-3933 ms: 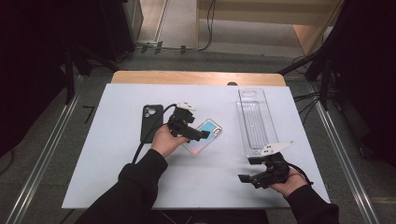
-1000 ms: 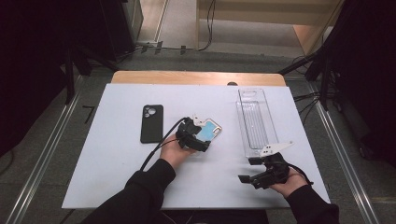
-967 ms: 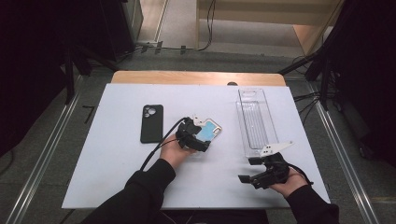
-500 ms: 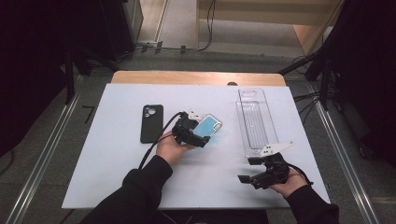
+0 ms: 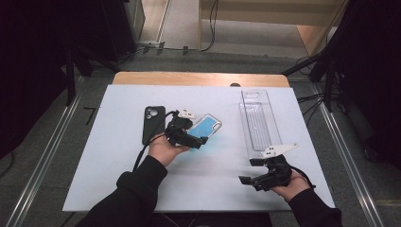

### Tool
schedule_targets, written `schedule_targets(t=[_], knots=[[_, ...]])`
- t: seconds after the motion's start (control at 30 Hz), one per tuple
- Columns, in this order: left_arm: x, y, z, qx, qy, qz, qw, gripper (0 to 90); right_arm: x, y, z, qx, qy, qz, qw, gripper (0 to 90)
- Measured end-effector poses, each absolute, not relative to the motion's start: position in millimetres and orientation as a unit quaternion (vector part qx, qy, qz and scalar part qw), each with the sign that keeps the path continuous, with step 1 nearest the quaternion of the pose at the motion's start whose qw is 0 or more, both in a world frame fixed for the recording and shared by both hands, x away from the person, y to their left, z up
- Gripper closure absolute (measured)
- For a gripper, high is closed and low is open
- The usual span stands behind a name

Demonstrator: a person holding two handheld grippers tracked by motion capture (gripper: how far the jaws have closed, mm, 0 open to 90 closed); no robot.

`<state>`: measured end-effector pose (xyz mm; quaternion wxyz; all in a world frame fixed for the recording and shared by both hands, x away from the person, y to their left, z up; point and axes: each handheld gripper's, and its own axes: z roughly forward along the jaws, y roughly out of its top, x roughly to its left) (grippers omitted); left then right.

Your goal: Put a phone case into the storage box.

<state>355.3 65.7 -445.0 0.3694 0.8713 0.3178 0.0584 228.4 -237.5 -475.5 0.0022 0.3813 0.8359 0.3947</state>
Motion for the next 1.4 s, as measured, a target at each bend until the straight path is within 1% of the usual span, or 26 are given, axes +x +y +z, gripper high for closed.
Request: schedule_targets(t=[0.4, 0.9, 1.07, 1.17, 1.4], knots=[[333, 93, -435, 0.858, 0.331, 0.046, 0.39, 17.4, 228, -229, -463, 0.386, 0.82, 0.422, 0.012, 13.5], [306, 129, -434, 0.841, 0.36, 0.058, 0.4, 17.4, 236, -208, -448, 0.378, 0.817, 0.433, 0.031, 13.6], [302, 130, -440, 0.833, 0.369, 0.061, 0.408, 17.4, 241, -201, -443, 0.382, 0.813, 0.439, 0.031, 13.6], [298, 126, -446, 0.832, 0.366, 0.072, 0.41, 17.4, 245, -197, -439, 0.387, 0.809, 0.442, 0.03, 13.6], [293, 120, -455, 0.817, 0.361, 0.098, 0.438, 17.4, 254, -187, -428, 0.4, 0.795, 0.454, 0.031, 13.6]])
